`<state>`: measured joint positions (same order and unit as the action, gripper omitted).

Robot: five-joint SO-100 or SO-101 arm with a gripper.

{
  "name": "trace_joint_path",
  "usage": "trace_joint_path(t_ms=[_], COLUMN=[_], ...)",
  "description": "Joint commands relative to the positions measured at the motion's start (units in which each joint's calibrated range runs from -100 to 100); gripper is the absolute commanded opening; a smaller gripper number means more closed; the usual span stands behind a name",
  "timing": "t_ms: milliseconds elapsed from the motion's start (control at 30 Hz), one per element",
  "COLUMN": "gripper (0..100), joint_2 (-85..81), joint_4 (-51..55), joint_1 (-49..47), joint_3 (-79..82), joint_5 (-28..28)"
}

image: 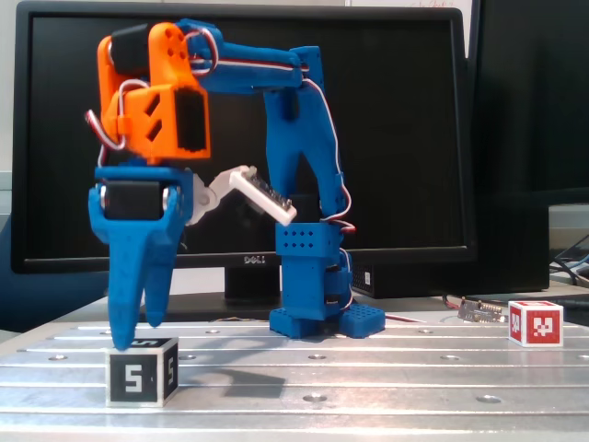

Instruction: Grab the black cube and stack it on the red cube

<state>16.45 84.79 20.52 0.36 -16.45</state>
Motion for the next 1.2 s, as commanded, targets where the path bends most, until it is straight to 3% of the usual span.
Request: trace_joint_path(t_ms=[0,1167], gripper=[32,31], joint_2=[0.76,2.52], joint_4=[-0.26,-10.61], joint_1=[0.56,0.63], joint_3=[-0.68,8.64], joint_5=[-0.17,-2.06])
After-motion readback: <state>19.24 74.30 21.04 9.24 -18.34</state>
